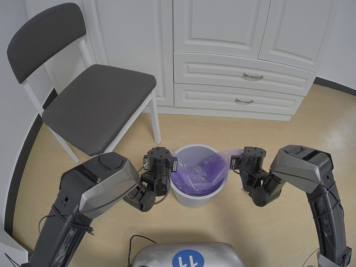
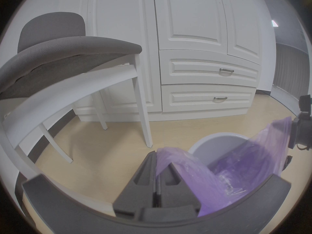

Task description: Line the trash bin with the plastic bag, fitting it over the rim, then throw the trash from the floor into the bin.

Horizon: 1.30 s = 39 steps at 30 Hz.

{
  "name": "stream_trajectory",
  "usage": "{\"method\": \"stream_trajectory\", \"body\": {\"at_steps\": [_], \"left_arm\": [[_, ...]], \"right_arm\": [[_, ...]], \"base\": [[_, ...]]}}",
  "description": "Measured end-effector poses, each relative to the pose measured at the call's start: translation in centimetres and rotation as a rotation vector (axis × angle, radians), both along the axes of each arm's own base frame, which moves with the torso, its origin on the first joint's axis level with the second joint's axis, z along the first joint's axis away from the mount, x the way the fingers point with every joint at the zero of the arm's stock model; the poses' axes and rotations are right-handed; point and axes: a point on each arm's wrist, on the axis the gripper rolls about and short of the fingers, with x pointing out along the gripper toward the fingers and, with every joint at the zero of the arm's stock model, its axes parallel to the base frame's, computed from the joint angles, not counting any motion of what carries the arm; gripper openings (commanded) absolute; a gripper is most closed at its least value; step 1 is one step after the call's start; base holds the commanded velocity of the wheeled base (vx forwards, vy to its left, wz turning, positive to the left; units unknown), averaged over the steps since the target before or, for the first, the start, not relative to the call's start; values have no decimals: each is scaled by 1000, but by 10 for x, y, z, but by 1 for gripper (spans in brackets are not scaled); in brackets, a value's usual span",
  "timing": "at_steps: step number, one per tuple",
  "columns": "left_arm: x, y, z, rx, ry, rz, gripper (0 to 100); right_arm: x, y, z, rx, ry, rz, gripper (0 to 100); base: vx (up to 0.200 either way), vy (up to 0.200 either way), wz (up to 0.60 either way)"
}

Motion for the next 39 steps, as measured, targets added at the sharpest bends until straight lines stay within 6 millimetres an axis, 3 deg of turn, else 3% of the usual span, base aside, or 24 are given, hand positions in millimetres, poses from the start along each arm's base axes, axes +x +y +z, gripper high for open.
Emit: {"method": "stream_trajectory", "body": {"at_steps": [14, 39], "left_arm": [[10, 39, 25, 74, -16, 58, 0], [18, 64, 10, 87, 15, 17, 0]], "right_arm": [[-3, -41, -1, -173, -2, -1, 0], [-16, -81, -26, -319, 163, -10, 0]], "base": [[0, 0, 0], [0, 0, 0]]}}
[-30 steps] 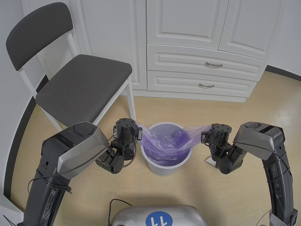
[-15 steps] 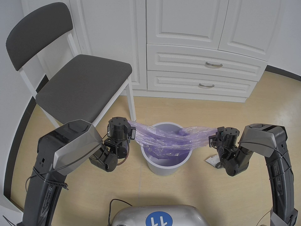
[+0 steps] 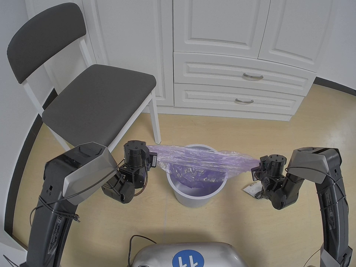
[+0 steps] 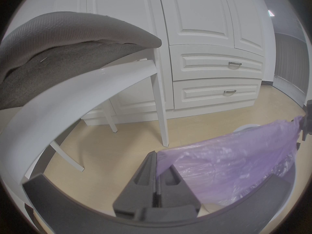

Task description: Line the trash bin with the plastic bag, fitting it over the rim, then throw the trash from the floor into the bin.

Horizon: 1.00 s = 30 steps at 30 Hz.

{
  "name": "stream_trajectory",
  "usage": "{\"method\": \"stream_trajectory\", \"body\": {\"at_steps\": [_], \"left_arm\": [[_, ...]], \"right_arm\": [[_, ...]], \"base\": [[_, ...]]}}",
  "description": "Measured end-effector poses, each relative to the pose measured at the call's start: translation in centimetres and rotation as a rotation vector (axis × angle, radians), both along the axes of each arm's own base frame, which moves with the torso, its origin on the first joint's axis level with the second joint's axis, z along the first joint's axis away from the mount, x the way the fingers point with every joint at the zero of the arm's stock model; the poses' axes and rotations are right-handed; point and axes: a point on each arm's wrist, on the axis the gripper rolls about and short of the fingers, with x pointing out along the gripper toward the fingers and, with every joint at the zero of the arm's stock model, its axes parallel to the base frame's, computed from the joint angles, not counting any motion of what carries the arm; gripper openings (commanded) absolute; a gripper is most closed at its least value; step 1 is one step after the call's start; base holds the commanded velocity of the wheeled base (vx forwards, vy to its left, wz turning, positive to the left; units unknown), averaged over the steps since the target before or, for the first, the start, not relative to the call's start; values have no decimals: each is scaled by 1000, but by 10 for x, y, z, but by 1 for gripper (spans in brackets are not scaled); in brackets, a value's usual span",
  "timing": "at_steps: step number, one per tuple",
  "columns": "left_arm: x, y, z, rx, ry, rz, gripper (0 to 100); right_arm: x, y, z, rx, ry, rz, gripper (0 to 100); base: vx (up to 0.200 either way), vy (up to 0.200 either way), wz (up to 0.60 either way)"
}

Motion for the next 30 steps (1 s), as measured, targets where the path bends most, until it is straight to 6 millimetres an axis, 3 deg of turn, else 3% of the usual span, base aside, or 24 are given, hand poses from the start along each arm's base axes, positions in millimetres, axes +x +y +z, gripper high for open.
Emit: {"method": "stream_trajectory", "body": {"at_steps": [8, 13, 18, 30], "left_arm": [[-3, 0, 0, -8, -12, -10, 0], [-11, -4, 3, -5, -4, -24, 0], [-16, -3, 9, 0, 3, -28, 0], [-49, 8, 5, 85, 126, -177, 0]], "right_arm": [[-6, -2, 3, 2, 21, 15, 0], [-21, -2, 10, 5, 64, 67, 0], [-36, -15, 17, -33, 130, 93, 0], [-63, -30, 27, -136, 218, 158, 0]], "base": [[0, 0, 0], [0, 0, 0], [0, 0, 0], [0, 0, 0]]}}
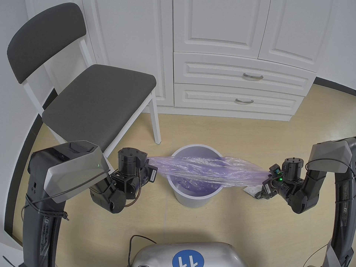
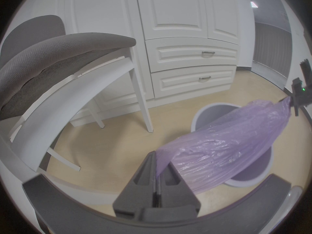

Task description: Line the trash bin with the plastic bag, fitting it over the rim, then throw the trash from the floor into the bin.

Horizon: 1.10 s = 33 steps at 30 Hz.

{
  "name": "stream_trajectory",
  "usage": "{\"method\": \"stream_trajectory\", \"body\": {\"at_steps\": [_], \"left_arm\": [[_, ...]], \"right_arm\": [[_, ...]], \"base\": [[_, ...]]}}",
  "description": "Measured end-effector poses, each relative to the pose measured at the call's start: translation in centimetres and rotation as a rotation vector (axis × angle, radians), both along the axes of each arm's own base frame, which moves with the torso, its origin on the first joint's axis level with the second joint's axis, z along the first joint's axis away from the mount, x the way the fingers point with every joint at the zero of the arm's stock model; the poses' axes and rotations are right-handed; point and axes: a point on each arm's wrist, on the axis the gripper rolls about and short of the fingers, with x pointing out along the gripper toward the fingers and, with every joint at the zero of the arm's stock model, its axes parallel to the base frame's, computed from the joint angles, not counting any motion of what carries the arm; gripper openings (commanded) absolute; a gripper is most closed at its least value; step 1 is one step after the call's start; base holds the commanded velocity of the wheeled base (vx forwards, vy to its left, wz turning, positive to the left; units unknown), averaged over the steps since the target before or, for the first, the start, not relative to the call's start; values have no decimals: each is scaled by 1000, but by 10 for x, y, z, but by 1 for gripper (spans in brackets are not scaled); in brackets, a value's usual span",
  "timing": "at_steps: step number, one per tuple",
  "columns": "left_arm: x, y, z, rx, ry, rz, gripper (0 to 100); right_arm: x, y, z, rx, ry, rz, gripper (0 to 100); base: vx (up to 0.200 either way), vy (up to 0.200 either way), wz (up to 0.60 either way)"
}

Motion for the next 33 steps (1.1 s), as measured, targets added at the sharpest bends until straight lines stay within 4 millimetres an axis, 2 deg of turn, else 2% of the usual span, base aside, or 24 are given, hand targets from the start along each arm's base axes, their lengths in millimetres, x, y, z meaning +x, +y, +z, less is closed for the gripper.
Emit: {"method": "stream_trajectory", "body": {"at_steps": [11, 22, 33], "left_arm": [[-16, 13, 6, 27, 38, -70, 0], [-29, 18, 0, 68, 80, -159, 0], [-23, 54, 31, 17, 41, -175, 0]], "right_arm": [[-20, -10, 8, -49, 45, 44, 0], [-31, -13, 4, -98, 93, 98, 0], [-43, -19, 30, -103, 48, 111, 0]], "base": [[0, 0, 0], [0, 0, 0], [0, 0, 0]]}}
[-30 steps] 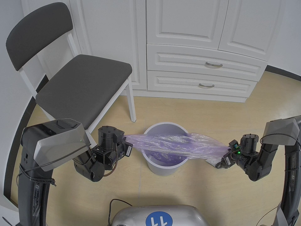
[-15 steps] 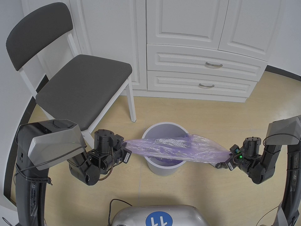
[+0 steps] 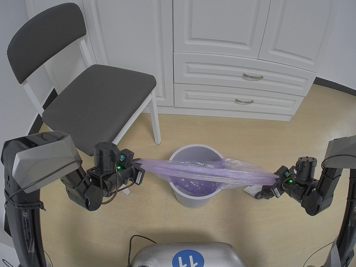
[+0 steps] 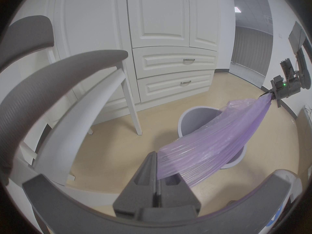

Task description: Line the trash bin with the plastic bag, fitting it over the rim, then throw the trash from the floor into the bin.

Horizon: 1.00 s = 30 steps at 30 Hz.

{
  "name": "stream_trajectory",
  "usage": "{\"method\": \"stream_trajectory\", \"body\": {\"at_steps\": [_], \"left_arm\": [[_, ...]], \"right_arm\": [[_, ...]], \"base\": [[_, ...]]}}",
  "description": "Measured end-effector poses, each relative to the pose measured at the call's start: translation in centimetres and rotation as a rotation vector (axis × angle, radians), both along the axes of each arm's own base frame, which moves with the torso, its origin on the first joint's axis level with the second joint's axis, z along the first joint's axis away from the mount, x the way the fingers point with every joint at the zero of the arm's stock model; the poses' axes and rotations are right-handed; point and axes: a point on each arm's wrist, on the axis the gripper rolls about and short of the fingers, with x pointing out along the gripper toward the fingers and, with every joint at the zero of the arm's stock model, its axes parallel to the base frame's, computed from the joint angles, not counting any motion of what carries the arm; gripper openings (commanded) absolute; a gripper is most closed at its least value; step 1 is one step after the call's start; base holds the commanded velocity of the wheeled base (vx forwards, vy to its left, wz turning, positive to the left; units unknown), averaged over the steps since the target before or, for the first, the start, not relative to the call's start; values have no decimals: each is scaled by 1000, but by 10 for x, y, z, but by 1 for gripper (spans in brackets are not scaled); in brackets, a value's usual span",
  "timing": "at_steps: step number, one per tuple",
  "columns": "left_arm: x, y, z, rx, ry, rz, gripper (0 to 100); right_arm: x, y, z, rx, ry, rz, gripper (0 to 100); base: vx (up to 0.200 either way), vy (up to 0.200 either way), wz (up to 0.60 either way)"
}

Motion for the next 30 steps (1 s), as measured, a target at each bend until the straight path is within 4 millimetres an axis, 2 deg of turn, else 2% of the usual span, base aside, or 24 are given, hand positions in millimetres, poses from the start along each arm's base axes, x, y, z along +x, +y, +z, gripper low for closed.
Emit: {"method": "stream_trajectory", "body": {"at_steps": [8, 19, 25, 30], "left_arm": [[1, 9, 10, -8, -23, 17, 0], [-1, 5, 4, 6, -14, 12, 0], [12, -5, -2, -15, -58, 34, 0], [26, -23, -13, -40, -114, 103, 0]], "right_arm": [[-6, -1, 11, -9, -21, 0, 0], [-11, -1, 22, -13, -45, -6, 0], [-9, -3, 29, -12, -75, -20, 0], [0, -2, 25, -7, -88, -31, 0]], "base": [[0, 0, 0], [0, 0, 0], [0, 0, 0], [0, 0, 0]]}}
